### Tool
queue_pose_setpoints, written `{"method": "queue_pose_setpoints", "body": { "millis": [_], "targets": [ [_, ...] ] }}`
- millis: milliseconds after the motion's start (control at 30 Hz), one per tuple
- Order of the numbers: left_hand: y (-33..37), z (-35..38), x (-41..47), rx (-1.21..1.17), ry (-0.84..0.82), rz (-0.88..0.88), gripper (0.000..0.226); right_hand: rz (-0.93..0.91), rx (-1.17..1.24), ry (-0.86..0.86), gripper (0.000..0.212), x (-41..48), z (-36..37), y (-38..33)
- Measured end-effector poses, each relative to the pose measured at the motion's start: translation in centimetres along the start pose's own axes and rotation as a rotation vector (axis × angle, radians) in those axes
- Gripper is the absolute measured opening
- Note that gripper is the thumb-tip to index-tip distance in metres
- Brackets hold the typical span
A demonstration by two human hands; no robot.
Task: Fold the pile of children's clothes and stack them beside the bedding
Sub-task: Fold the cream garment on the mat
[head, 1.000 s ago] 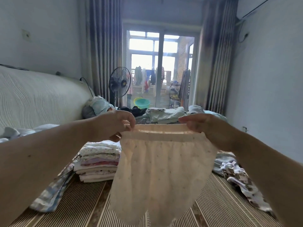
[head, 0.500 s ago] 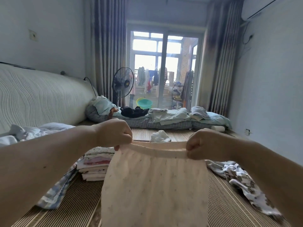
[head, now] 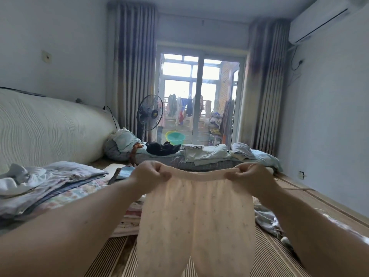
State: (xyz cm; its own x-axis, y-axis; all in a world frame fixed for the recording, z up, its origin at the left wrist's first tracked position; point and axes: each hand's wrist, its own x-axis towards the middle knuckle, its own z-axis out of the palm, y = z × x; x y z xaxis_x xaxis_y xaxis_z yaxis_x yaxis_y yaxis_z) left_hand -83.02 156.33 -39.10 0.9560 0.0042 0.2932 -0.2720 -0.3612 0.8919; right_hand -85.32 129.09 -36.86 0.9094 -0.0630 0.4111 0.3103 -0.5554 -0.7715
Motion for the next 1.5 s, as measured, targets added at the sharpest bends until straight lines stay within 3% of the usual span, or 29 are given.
{"method": "queue_pose_setpoints", "body": {
  "millis": [67,133,300,367,433,533,600,633,667,733,767,800,867,933,1067,1133,1200,1333,1433,1500],
  "targets": [
    [0.5,1.8,-0.1,0.183,0.140,-0.165,0.008,0.083,-0.083,0.113,0.015,0.2,2.0,0.2],
    [1.0,4.1,-0.8,0.156,0.184,-0.274,0.009,0.108,-0.139,0.176,0.014,-0.2,4.3,0.1],
    [2.9,8.4,-2.9,-0.345,-0.135,-0.292,0.021,0.047,0.023,0.141,0.034,-1.8,7.6,0.5],
    [3.3,8.2,-3.2,-0.441,-0.225,-0.299,0.047,0.067,0.196,0.019,0.032,-2.4,7.0,0.4],
    [3.6,7.1,-3.4,-0.456,-0.400,-0.292,0.057,0.070,0.344,-0.180,0.032,-2.9,6.0,0.1],
    [3.3,5.7,-3.5,-0.318,-0.551,-0.221,0.051,0.010,0.372,-0.295,0.025,-3.0,5.1,0.2],
    [2.9,5.5,-3.4,0.012,-0.381,-0.027,0.038,-0.038,0.304,-0.261,0.014,-2.8,4.8,0.2],
    [2.4,5.3,-3.2,0.208,-0.245,0.067,0.047,-0.042,0.313,-0.253,0.016,-2.6,4.6,0.2],
    [1.7,5.1,-2.9,0.345,-0.146,0.102,0.074,-0.039,0.362,-0.272,0.022,-2.5,4.3,0.3],
    [0.4,4.9,-2.5,0.240,-0.230,-0.063,0.129,-0.012,0.501,-0.350,0.028,-2.1,3.8,0.5],
    [-0.1,4.8,-2.4,0.076,-0.334,-0.146,0.140,0.008,0.559,-0.378,0.028,-1.8,3.5,0.5],
    [-0.7,4.8,-2.3,-0.080,-0.438,-0.187,0.133,0.030,0.606,-0.399,0.029,-1.6,3.3,0.8],
    [-2.0,4.8,-1.2,-0.182,-0.576,-0.189,0.076,0.057,0.637,-0.420,0.027,-0.9,2.6,1.4],
    [-2.9,4.7,-0.1,-0.206,-0.639,-0.176,0.038,0.064,0.486,-0.394,0.021,-0.1,2.2,2.3],
    [-3.8,5.0,2.6,0.143,-0.745,-0.268,0.008,0.154,0.023,-0.333,0.009,1.9,2.7,4.8],
    [-4.3,5.9,4.3,0.332,-0.679,-0.296,0.010,0.224,-0.006,-0.318,0.015,3.1,3.8,6.0],
    [-4.8,7.2,6.3,0.422,-0.567,-0.272,0.018,0.295,0.110,-0.295,0.018,4.1,4.8,6.9],
    [-5.5,9.7,9.5,0.158,-0.412,-0.140,0.018,0.230,0.284,-0.162,0.021,6.7,5.8,8.5],
    [-6.1,10.7,10.5,0.016,-0.247,0.004,0.019,0.119,0.281,-0.068,0.025,7.5,6.0,9.9],
    [-8.1,11.0,9.4,0.340,-0.183,0.110,0.023,0.065,0.273,-0.093,0.028,6.6,6.1,11.1]
  ]
}}
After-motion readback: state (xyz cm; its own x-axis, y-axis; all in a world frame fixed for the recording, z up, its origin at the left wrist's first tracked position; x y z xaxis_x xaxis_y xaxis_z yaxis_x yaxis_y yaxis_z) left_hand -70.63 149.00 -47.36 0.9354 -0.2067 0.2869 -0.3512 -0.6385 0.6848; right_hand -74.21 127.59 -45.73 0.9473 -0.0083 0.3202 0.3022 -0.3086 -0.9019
